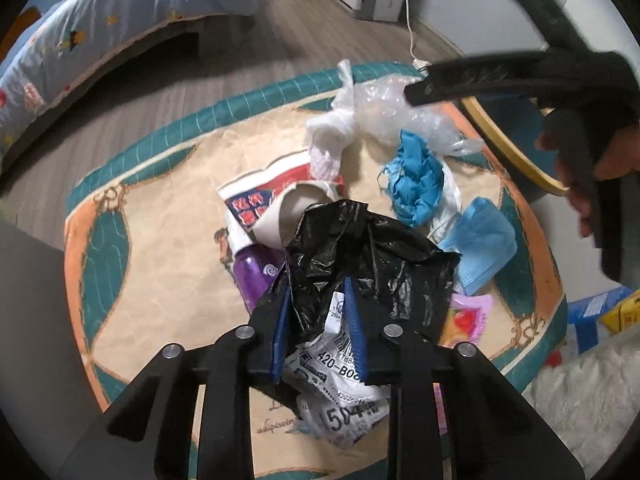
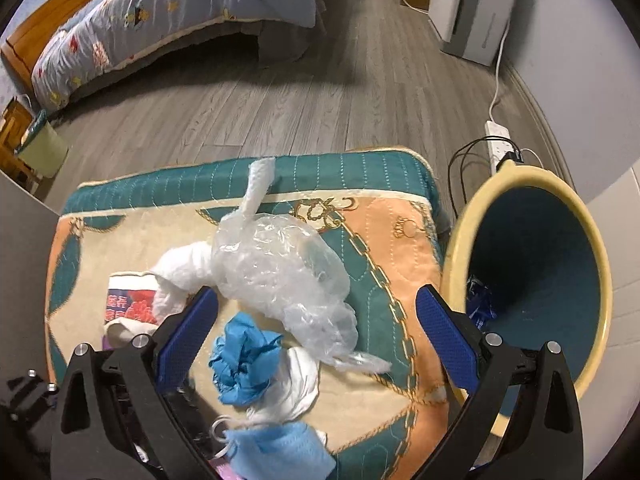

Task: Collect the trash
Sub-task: 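Grasp the black plastic bag with the left gripper while the right grasps the clear bag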

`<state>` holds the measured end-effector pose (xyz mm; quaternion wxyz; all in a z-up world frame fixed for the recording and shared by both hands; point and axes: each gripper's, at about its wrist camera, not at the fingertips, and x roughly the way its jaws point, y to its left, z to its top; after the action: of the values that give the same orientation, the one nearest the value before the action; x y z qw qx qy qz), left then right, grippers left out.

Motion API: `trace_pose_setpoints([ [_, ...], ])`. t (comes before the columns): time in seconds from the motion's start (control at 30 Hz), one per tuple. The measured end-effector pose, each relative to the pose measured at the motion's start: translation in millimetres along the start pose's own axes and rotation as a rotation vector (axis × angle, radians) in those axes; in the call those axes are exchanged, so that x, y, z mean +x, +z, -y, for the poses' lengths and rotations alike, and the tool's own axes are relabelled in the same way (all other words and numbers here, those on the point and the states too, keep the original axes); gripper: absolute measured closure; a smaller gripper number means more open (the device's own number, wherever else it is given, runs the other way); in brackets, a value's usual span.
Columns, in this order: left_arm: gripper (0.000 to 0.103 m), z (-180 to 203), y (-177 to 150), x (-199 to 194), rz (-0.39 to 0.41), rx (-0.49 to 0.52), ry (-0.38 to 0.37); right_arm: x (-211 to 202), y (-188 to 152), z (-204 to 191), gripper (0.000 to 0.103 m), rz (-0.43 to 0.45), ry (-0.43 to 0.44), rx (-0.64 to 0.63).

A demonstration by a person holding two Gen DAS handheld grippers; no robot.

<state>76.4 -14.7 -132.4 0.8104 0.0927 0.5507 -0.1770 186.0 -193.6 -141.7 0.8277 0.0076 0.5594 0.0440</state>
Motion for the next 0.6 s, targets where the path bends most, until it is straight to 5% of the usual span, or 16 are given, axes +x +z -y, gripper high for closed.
trace_pose_setpoints([
  [0.13, 0.08, -3.5, 3.1, -6.5, 0.02, -0.005, -0.004, 12.6, -0.7, -3.2, 0.015, -0.027, 0.011, -0.008],
  [0.2, 0.08, -5.8, 4.6, -9.1, 0.027, -0.015, -0.006, 19.1, -2.1, -3.7, 0.043, -0.062, 0.013, -0.009],
  [0.3, 0.08, -10.4, 6.1, -13.6, 0.042, -0.035, -0.017, 20.1, -4.6, -2.0, 0.069, -0.096, 0.047, 0.012],
  [0.6, 0.086, -11.1, 15.5, -39.1, 0.123, -0.057, -0.032, -20.7, -3.0, 8.9, 0.077, -0.051, 0.097, 0.021],
])
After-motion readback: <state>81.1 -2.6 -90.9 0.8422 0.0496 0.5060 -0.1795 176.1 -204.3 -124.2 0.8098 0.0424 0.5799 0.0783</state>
